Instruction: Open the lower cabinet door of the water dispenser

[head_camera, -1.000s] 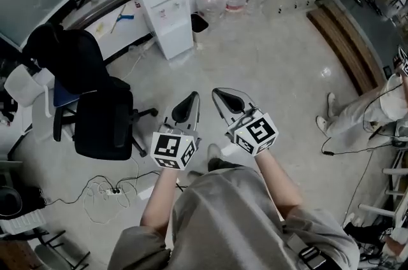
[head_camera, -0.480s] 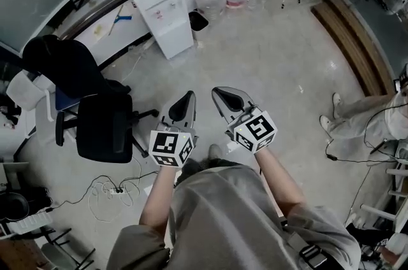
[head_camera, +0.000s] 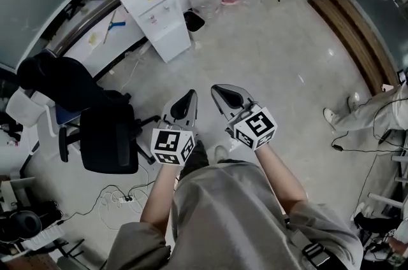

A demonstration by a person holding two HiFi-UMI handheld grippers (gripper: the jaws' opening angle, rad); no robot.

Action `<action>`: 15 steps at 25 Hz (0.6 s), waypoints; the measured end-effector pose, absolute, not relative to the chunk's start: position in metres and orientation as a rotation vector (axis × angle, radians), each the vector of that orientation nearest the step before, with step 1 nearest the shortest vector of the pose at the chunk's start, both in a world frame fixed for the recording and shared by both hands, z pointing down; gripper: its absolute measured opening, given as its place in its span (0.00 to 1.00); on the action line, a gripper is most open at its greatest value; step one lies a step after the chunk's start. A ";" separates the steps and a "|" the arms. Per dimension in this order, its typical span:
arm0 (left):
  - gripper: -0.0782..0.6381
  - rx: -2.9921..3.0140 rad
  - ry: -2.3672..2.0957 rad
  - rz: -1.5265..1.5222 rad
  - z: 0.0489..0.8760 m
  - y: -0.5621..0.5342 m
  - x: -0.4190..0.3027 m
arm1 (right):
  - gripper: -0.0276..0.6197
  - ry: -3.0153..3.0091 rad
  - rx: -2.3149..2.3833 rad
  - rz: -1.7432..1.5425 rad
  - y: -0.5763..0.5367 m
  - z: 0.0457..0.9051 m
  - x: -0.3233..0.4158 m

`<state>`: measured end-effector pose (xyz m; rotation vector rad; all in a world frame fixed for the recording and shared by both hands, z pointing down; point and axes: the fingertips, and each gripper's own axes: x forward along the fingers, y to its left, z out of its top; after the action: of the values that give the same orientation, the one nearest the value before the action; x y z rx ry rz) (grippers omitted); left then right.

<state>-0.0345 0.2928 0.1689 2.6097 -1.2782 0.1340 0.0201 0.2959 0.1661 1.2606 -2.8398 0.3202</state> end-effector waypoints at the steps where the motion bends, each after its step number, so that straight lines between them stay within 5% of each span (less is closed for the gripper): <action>1: 0.12 2.614 -1.266 0.140 0.171 0.288 -0.036 | 0.06 -2.836 1.270 0.326 0.292 0.167 0.019; 15: 0.12 2.604 -1.168 0.151 0.198 0.196 -0.086 | 0.06 -2.755 1.363 0.382 0.205 0.192 -0.029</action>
<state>-0.0861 0.1960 0.1980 2.6042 -1.1678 0.1509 -0.0292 0.2054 0.1918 1.3630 -2.7550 0.3820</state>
